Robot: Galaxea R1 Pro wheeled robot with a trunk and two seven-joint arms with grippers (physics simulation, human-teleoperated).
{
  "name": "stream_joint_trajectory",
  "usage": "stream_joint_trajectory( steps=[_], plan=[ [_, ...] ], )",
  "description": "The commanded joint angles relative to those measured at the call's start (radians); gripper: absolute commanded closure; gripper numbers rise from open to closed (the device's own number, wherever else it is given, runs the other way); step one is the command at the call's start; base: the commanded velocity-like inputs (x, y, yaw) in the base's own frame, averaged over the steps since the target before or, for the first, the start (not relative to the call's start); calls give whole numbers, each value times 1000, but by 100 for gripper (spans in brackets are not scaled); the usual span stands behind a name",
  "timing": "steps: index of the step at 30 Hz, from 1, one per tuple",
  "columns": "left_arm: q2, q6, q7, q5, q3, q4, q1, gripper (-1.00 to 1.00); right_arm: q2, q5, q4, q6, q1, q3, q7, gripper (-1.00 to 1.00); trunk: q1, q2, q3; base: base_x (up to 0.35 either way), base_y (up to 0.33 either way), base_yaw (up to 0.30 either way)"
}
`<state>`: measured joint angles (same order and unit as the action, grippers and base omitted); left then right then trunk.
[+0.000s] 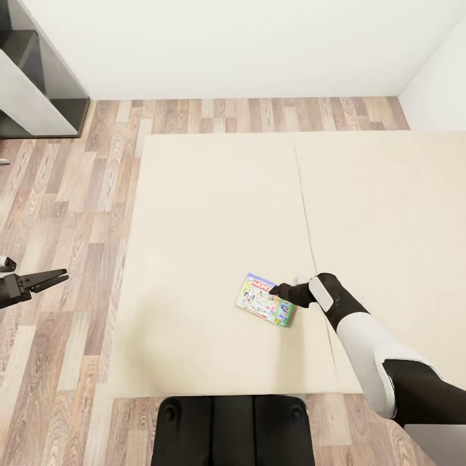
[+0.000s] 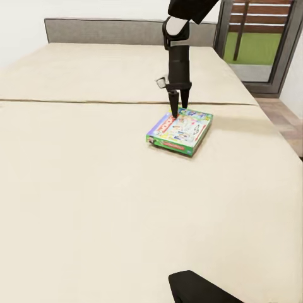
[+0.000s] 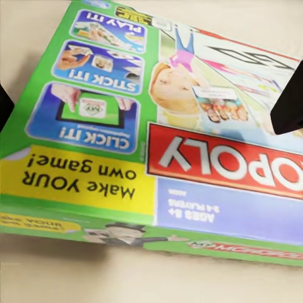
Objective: Put all the toys in the child's room - the three board games (two on the bed and one on the table), the two jigsaw puzzles on the table, and the tennis ball on the table - inside the toy box on the table in the child's room.
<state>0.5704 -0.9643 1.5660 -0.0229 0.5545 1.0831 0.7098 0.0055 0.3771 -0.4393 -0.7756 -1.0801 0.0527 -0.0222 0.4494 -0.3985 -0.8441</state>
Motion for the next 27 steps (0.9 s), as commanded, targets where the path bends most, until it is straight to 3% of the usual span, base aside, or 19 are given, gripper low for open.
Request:
stream_joint_trajectory(
  steps=[1, 27],
  plan=[
    [0, -11, 5, 1, 0, 0, 0, -100, 0, -3, -1, -5, -1, 6, -2, -100, 1, -2, -1, 0, 56, 0],
    [0, -11, 5, 1, 1, 0, 0, -100, 1, -3, -1, -5, -1, 6, -2, -100, 1, -2, -1, 0, 45, 0]
  ],
)
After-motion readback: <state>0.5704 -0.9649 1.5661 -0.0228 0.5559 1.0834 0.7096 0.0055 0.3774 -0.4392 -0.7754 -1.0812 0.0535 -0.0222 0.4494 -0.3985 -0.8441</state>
